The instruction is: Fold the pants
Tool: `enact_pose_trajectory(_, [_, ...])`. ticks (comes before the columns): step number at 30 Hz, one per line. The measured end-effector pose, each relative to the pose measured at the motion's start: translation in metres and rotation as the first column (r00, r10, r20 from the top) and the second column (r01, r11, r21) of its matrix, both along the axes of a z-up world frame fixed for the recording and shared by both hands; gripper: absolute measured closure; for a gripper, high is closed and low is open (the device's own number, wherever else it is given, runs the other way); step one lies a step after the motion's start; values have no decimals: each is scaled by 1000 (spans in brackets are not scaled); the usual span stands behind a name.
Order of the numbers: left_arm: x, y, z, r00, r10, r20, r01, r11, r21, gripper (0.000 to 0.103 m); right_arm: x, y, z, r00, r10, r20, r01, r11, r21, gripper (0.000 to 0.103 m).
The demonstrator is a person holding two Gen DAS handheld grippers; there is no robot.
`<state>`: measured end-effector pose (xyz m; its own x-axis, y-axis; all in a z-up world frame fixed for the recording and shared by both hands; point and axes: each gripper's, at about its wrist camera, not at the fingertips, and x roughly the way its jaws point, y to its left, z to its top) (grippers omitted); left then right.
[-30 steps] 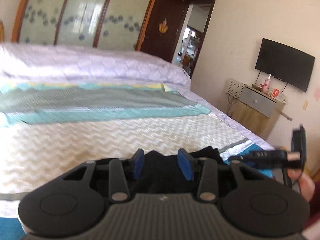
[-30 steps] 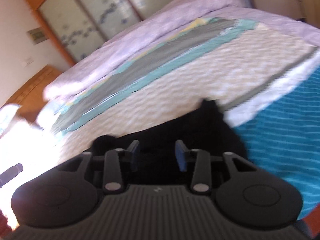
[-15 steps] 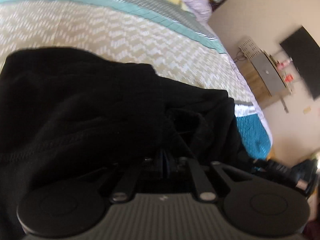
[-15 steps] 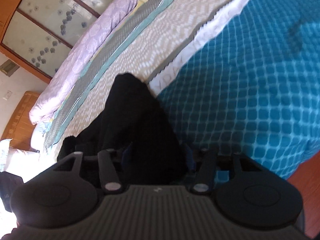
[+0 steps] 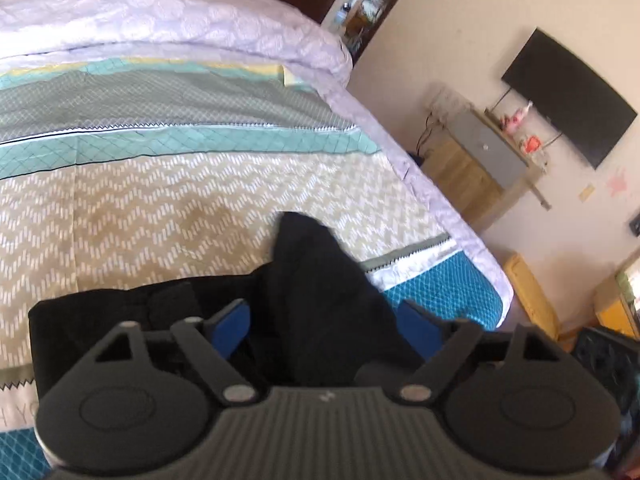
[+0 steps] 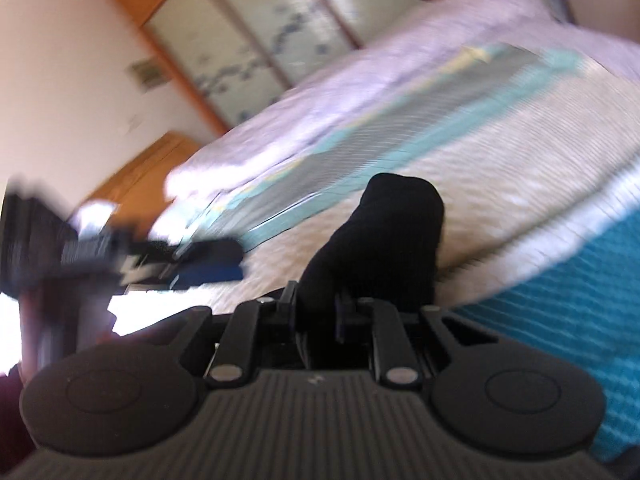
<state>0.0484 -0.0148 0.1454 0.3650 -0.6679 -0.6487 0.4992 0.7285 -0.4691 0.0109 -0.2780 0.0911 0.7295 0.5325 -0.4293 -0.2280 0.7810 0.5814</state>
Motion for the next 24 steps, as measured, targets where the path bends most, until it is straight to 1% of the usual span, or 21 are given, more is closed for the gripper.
enact_pose_trajectory(1, [4, -2, 2, 1000, 3, -7, -3, 1000, 19, 19, 2, 14, 2, 999, 26, 19, -26, 999, -34, 83])
enact_pose_trajectory(2, [9, -3, 2, 1000, 5, -23, -4, 1000, 31, 21, 2, 26, 5, 998, 52, 33, -50, 997, -63, 83])
enact_pose_trajectory(3, [13, -2, 0, 999, 9, -42, -8, 999, 34, 26, 2, 35, 6, 996, 78, 46, -74, 994, -83, 83])
enact_pose_trajectory(4, [15, 0, -2, 999, 21, -48, -18, 999, 45, 58, 1, 45, 8, 993, 105, 57, -100, 990, -96, 83])
enact_pose_trajectory(5, [16, 5, -3, 998, 36, -50, -33, 997, 63, 86, 0, 53, 11, 989, 132, 67, -124, 986, -107, 83])
enact_pose_trajectory(6, [16, 12, -2, 998, 44, -52, -42, 998, 46, 86, 1, 60, 11, 985, 154, 79, -144, 982, -121, 83])
enact_pose_trajectory(7, [14, 23, -1, 997, 69, -31, -69, 997, 19, 87, 0, 69, 13, 981, 170, 93, -156, 977, -146, 83])
enact_pose_trajectory(9, [7, 43, 5, 995, 99, 15, -99, 995, 2, 88, -1, 83, 16, 973, 198, 116, -173, 965, -195, 83])
enact_pose_trajectory(12, [-9, 75, 7, 987, 141, 77, -141, 990, -2, 88, 4, 97, 19, 960, 241, 139, -214, 959, -185, 83])
enact_pose_trajectory(14, [-15, 99, 3, 979, 192, 65, -192, 981, -4, 88, 7, 110, 18, 949, 286, 136, -260, 949, -178, 83])
enact_pose_trajectory(16, [-21, 124, -14, 968, 249, 26, -249, 968, -8, 88, 10, 126, 12, 935, 334, 117, -312, 934, -174, 82])
enact_pose_trajectory(18, [-24, 143, -39, 951, 310, -12, -310, 950, 30, 88, 10, 140, -1, 919, 387, 81, -370, 913, -172, 80])
enact_pose_trajectory(19, [-26, 148, -54, 941, 336, -28, -334, 941, 56, 88, 12, 147, -10, 910, 411, 53, -397, 902, -171, 80])
enact_pose_trajectory(20, [-26, 152, -73, 930, 363, -60, -358, 930, 78, 89, 14, 154, -22, 902, 432, 20, -422, 890, -171, 80])
enact_pose_trajectory(21, [-25, 154, -90, 920, 381, -92, -372, 923, 100, 89, 17, 161, -35, 893, 450, -17, -446, 878, -176, 80])
enact_pose_trajectory(22, [-25, 153, -105, 913, 394, -106, -383, 917, 110, 88, 21, 166, -51, 885, 462, -66, -466, 867, -178, 80])
enact_pose_trajectory(23, [-27, 153, -113, 912, 401, -90, -393, 915, 91, 88, 25, 169, -66, 877, 467, -117, -481, 860, -171, 81])
enact_pose_trajectory(24, [-29, 152, -114, 914, 401, -61, -397, 915, 72, 88, 27, 170, -75, 871, 474, -130, -490, 858, -152, 80])
